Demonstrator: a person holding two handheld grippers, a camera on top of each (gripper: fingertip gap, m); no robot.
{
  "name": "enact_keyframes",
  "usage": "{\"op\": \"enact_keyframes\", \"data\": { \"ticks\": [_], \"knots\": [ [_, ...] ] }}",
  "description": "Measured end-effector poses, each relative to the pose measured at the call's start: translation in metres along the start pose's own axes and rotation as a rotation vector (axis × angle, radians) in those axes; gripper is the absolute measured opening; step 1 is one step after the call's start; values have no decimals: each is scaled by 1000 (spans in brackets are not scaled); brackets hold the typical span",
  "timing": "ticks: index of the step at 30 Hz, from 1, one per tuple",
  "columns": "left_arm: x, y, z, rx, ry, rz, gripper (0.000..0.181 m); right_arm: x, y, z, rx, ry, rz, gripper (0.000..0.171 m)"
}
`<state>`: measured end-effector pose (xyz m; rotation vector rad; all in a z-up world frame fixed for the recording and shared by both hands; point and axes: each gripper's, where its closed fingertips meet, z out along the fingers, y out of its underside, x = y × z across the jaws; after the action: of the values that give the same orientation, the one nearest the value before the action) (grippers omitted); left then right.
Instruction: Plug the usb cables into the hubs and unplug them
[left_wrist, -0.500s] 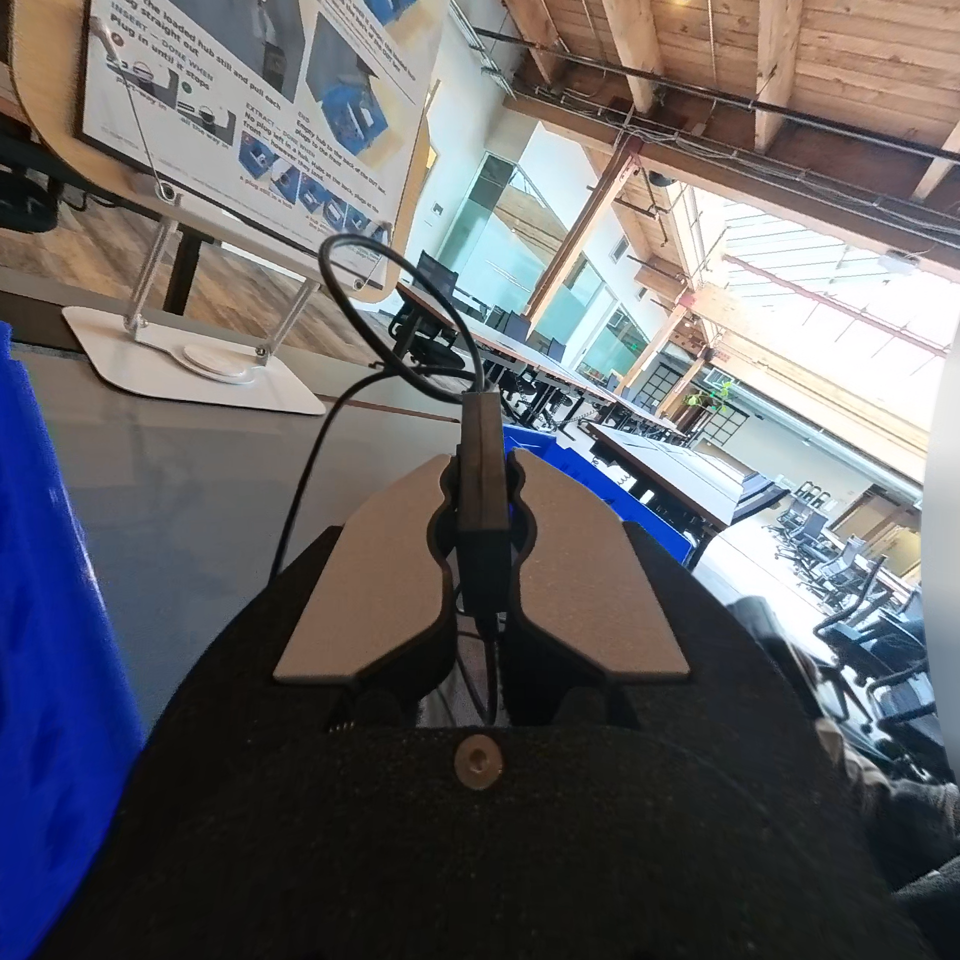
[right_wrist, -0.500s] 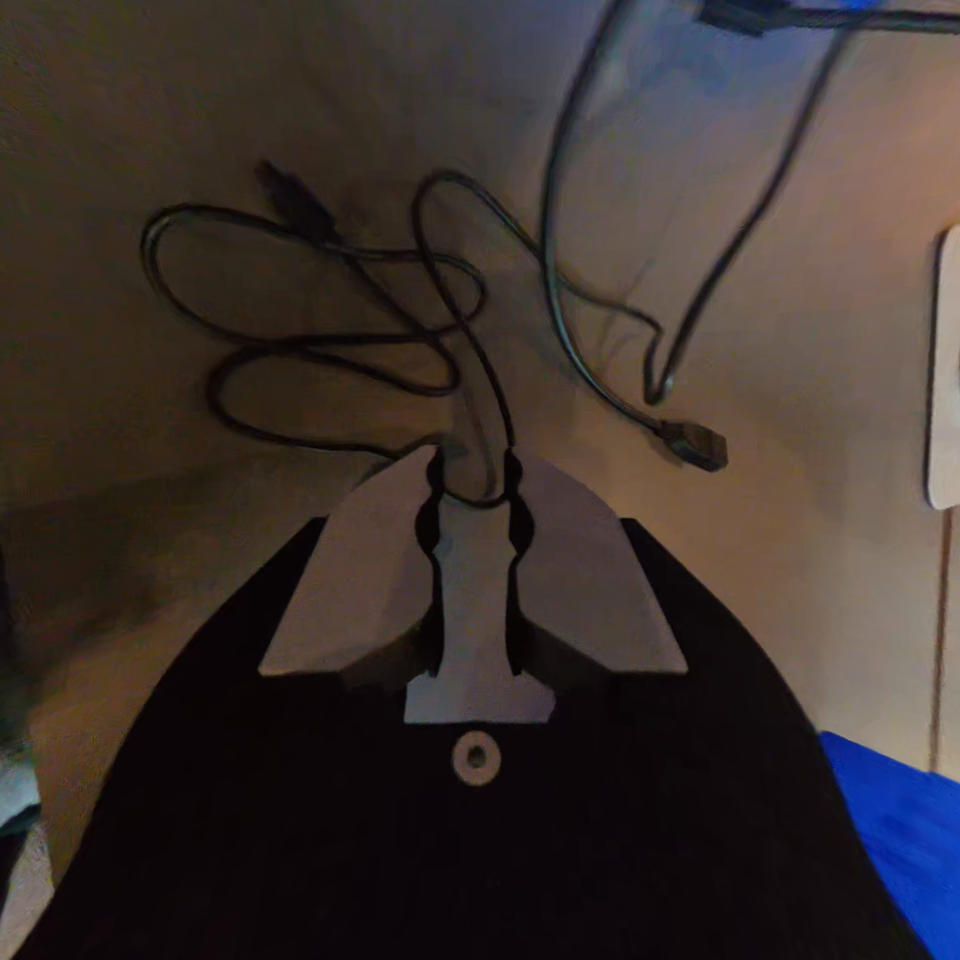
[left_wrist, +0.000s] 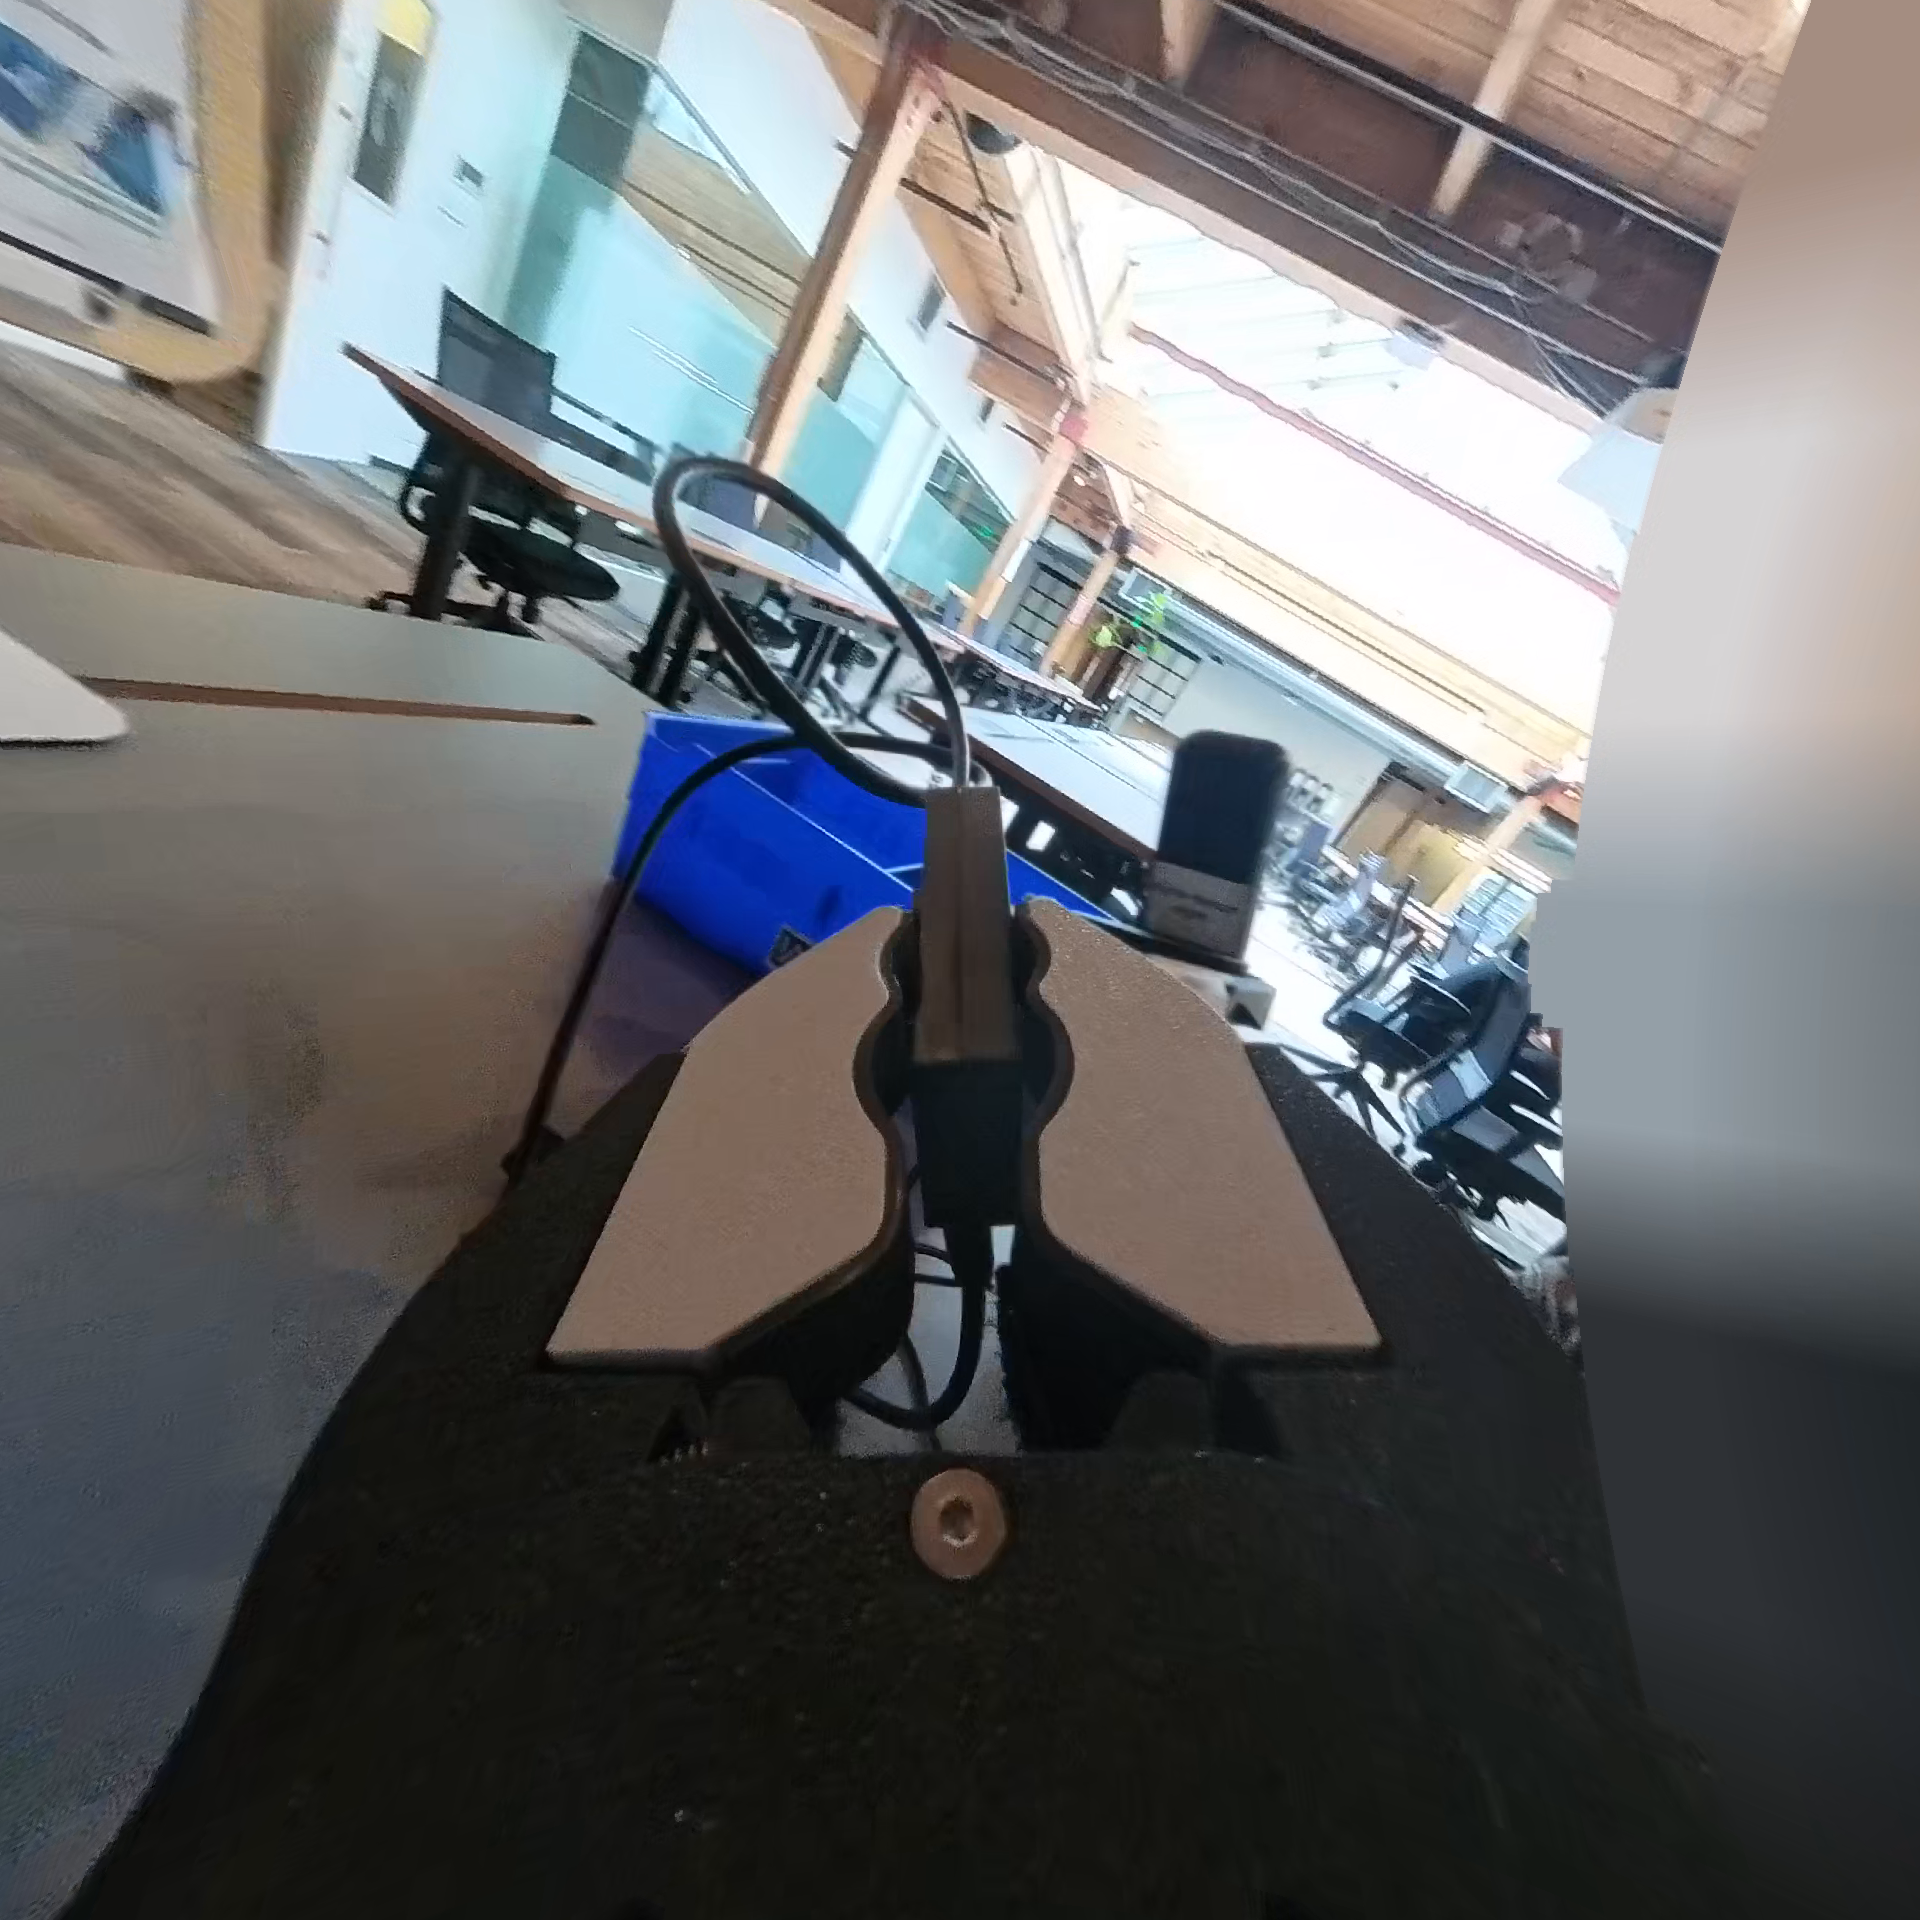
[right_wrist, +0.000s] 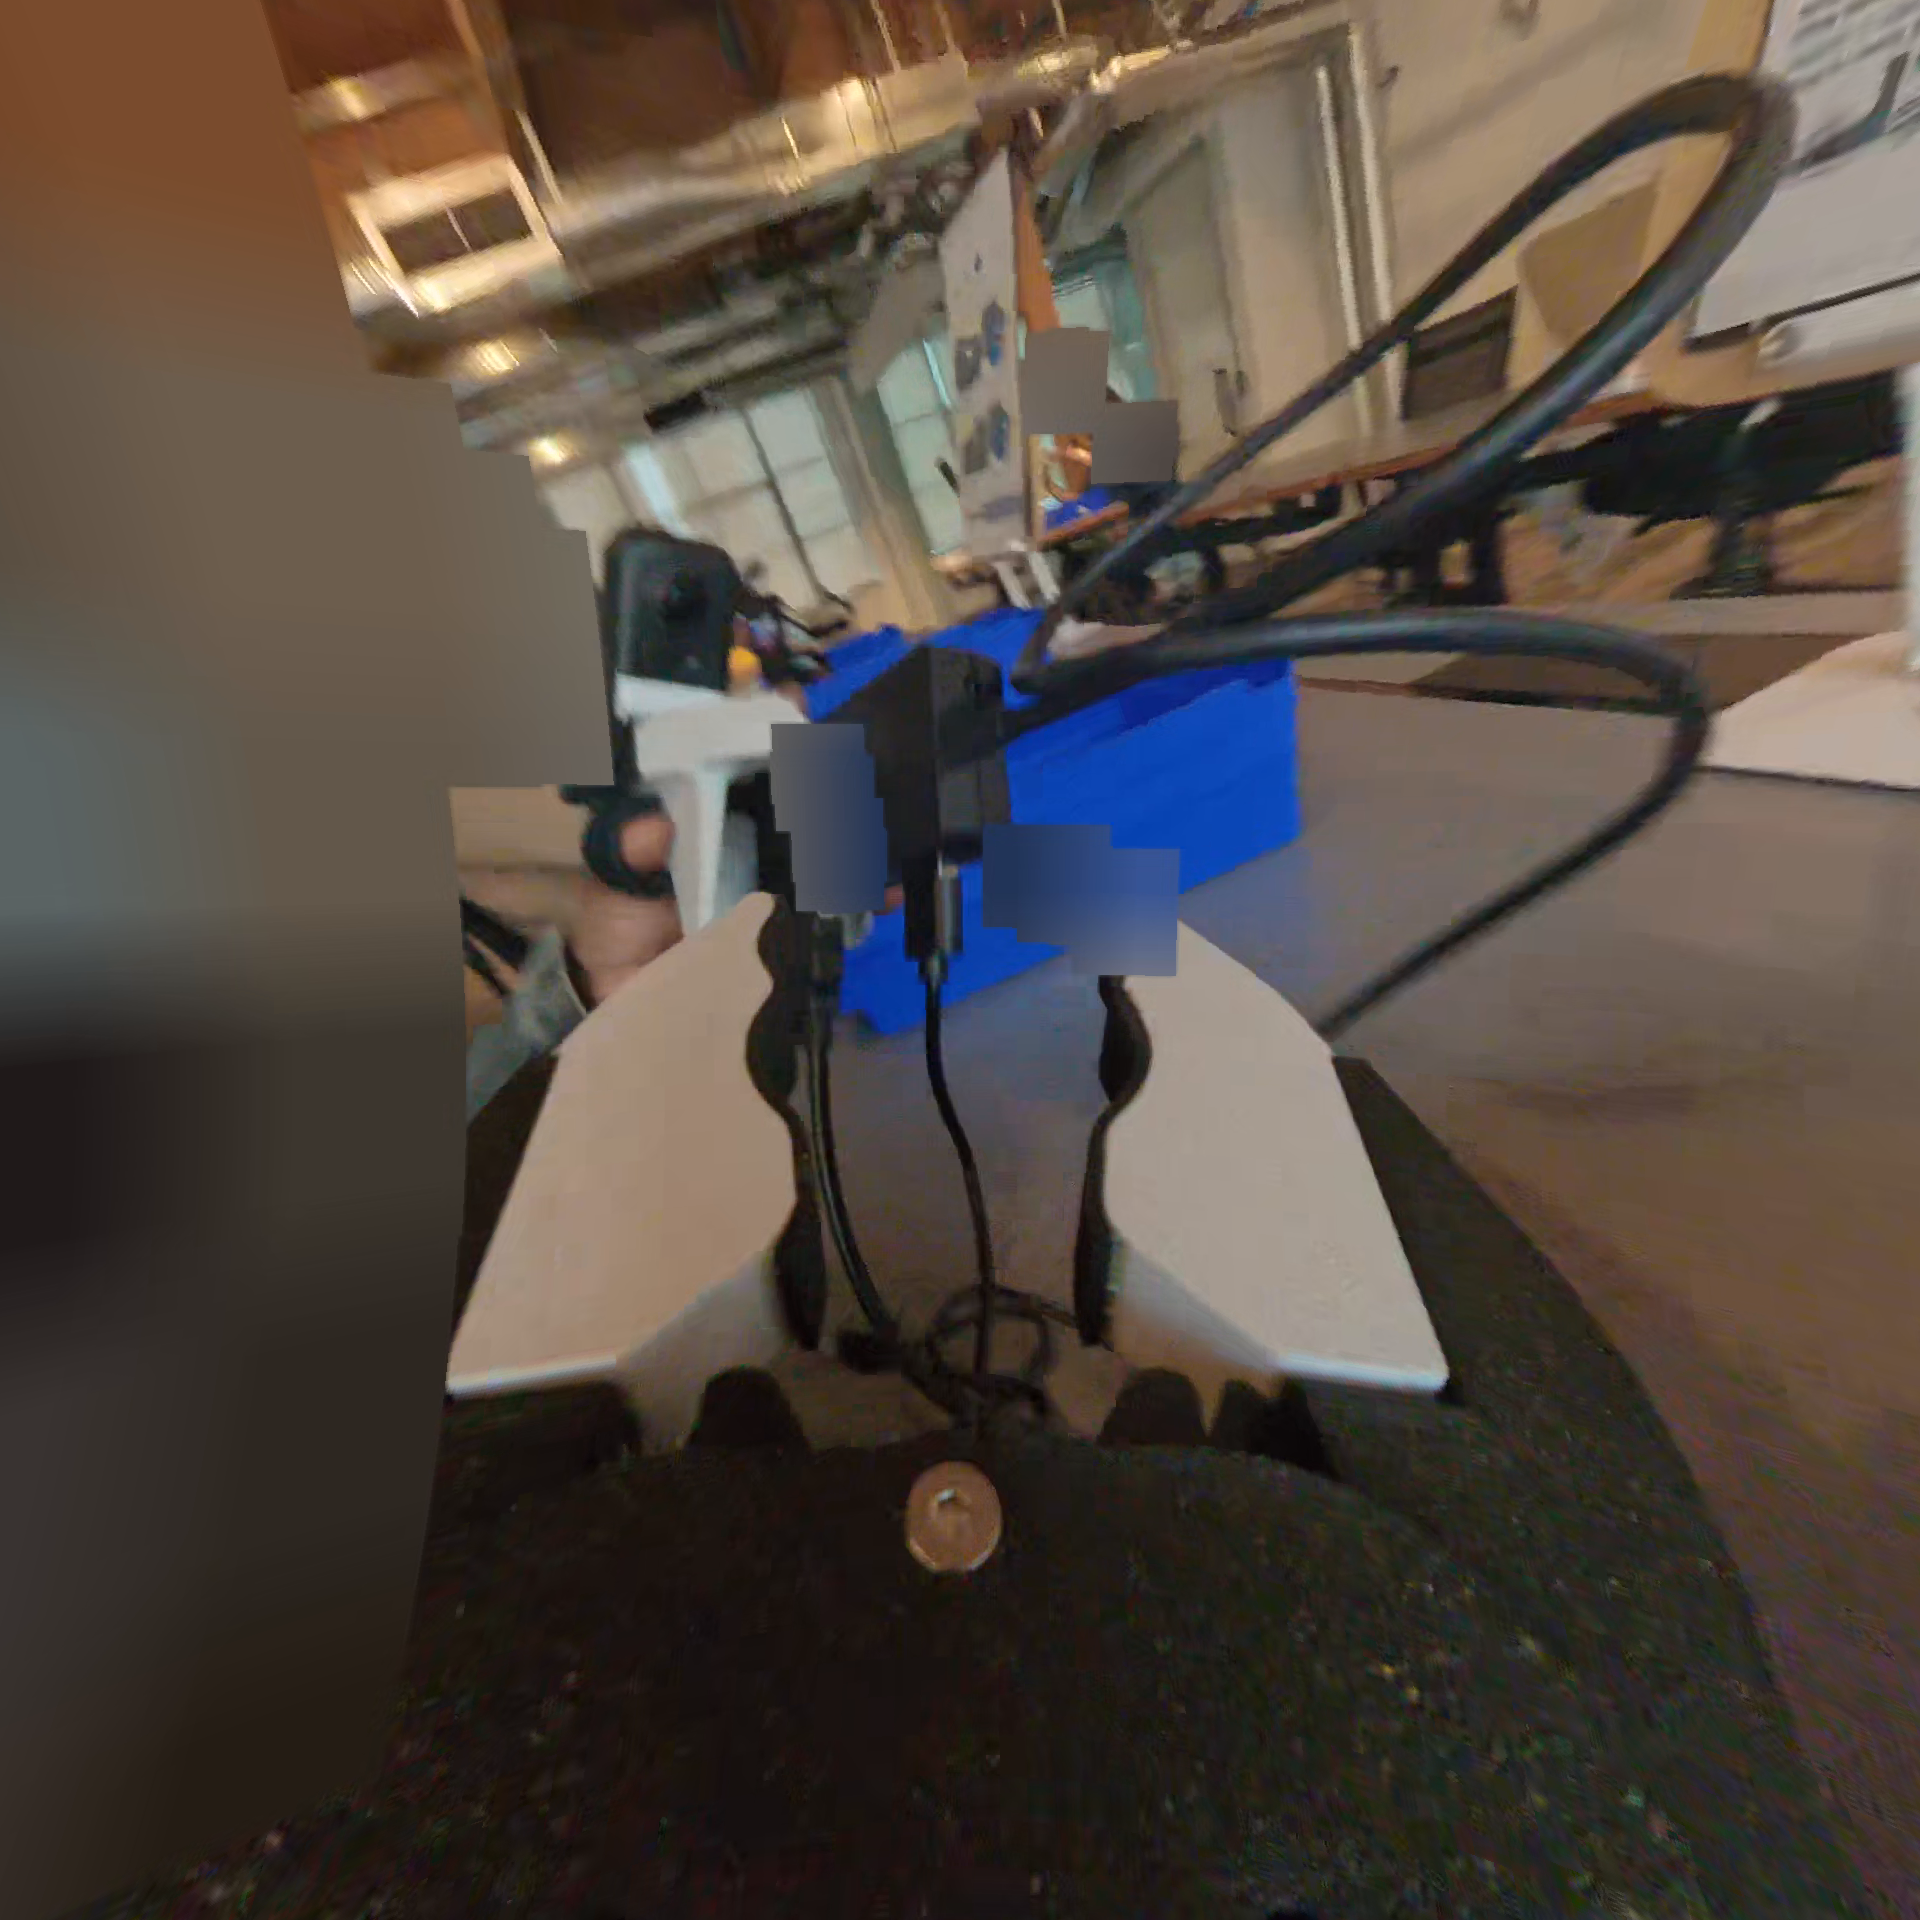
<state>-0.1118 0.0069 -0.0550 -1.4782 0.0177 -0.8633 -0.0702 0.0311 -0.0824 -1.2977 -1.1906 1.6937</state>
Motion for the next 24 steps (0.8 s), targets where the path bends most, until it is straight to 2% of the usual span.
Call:
{"op": "enact_keyframes", "data": {
  "ticks": [4, 6, 7, 11, 13, 16, 24],
  "knots": [
    [13, 15, 16, -31, 58, -33, 16, -5, -12, -5, 102, -121, 205, 41],
    [15, 22, 21, -45, 74, -44, 17, -5, -13, -8, 100, -145, 237, 22],
    [16, 24, 22, -45, 83, -54, 17, -4, -11, -9, 84, -135, 227, 20],
    [16, 31, 23, -84, 119, -53, 18, -6, -8, -14, 0, -135, 223, 18],
    [17, 41, 21, -165, 144, -23, 20, -8, -6, -15, -36, -136, 215, 16],
    [19, 57, 18, -280, 160, 68, 34, -10, -1, -17, -93, -139, 211, 16],
    [27, 97, 7, -548, 211, 250, 30, -15, 16, -27, -263, -206, 309, 17]
  ]
}}
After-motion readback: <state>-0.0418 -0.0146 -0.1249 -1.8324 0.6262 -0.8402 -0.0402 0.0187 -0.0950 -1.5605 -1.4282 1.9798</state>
